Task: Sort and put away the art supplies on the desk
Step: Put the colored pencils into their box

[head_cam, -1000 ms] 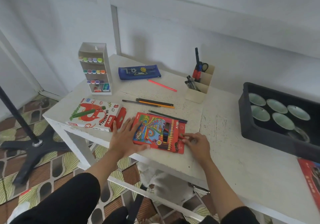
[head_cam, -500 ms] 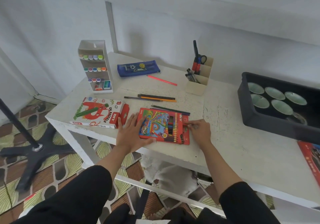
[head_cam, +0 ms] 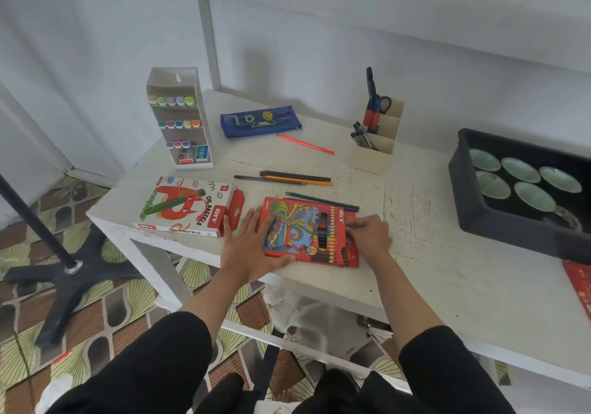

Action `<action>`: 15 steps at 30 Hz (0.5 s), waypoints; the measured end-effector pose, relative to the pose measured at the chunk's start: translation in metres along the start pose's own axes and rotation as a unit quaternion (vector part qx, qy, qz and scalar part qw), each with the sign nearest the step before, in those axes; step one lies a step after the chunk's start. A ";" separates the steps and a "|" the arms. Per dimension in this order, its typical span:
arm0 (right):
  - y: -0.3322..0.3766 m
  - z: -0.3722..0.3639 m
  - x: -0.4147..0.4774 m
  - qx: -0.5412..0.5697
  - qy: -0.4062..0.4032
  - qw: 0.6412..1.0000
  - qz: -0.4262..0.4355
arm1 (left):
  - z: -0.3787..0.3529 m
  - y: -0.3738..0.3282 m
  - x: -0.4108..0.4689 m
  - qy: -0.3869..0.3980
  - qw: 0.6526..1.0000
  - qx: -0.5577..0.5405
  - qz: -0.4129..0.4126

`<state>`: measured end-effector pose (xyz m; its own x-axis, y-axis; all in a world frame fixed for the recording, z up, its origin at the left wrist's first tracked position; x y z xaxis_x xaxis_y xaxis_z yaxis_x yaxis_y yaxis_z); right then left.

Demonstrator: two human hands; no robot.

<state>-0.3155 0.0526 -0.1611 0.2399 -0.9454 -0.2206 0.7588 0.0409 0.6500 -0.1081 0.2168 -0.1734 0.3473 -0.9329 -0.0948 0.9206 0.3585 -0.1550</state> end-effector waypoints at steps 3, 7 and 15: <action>0.000 0.003 -0.001 0.005 0.008 1.000 0.006 | 0.000 0.000 -0.001 -0.006 1.000 -0.002 -0.001; -0.003 0.006 -0.004 0.019 0.032 0.999 0.033 | 0.000 -0.002 0.000 -0.015 1.000 -0.007 -0.003; 0.004 0.031 0.014 0.129 0.038 0.989 0.059 | 0.000 -0.002 -0.002 -0.034 0.999 -0.024 -0.008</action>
<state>-0.3278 0.0291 -0.1397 0.3700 -0.9115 -0.1799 0.5460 0.0566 0.8359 -0.1103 0.2178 -0.1726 0.3457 -0.9380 -0.0250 0.9170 0.3433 -0.2032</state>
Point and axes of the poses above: each hand's wrist, its own x-axis towards the middle knuckle, its own z-axis out of the back of the hand, y = z × x, the point moved 3 cm from there along x, towards the middle knuckle, and after that the axes turned 5 degrees about y, right-handed, at the moved point
